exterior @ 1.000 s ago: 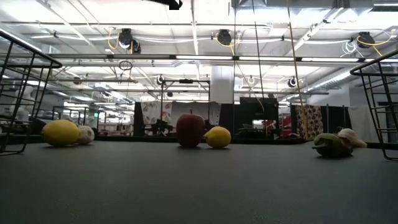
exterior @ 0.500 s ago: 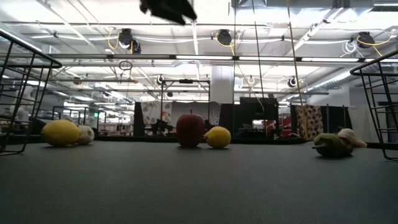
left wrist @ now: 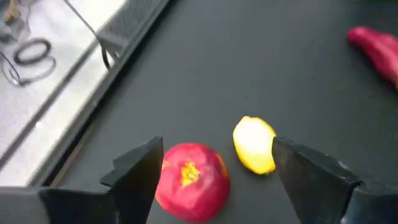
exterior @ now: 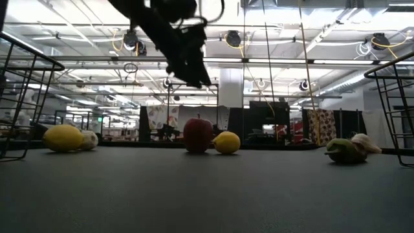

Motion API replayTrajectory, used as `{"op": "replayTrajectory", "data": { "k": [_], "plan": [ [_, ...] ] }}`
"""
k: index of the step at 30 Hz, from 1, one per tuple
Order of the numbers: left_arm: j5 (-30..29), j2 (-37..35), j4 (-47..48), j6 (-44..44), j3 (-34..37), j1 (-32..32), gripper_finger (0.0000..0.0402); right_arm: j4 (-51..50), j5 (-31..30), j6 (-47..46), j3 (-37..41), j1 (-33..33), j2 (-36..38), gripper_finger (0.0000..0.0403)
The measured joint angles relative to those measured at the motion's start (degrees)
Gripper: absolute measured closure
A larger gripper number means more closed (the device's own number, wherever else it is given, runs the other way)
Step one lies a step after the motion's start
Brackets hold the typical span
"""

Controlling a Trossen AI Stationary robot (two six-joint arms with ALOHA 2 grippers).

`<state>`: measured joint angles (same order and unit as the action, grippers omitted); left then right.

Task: Sort produce into baskets
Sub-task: Put the apple into the right gold wire basket

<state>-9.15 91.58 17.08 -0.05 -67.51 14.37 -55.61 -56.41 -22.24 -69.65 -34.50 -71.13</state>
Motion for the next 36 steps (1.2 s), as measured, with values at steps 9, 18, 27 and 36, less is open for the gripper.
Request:
{"op": "replayTrajectory", "data": {
  "k": [9, 18, 27, 36],
  "plan": [
    [-2.88, 5.65, -0.02, -1.15, 0.0, 0.13, 0.0167, -1.05, -0.21, 0.44, 1.6, 1.42, 0.0, 0.019],
    [-5.47, 5.79, -0.02, -2.6, 0.08, -1.06, 0.0187, -1.73, -0.22, 0.46, 1.58, 1.6, 0.0, 0.0191],
    [-7.65, 8.02, -1.06, -2.66, 1.05, -0.84, 0.0187, -1.67, -0.24, 0.44, 1.58, 1.6, 0.0, 0.0191],
    [-10.0, 9.43, -2.34, -2.43, 0.97, -0.15, 0.0187, -1.64, -0.23, 0.43, 1.58, 1.58, 0.0, 0.0191]
  ]
}}
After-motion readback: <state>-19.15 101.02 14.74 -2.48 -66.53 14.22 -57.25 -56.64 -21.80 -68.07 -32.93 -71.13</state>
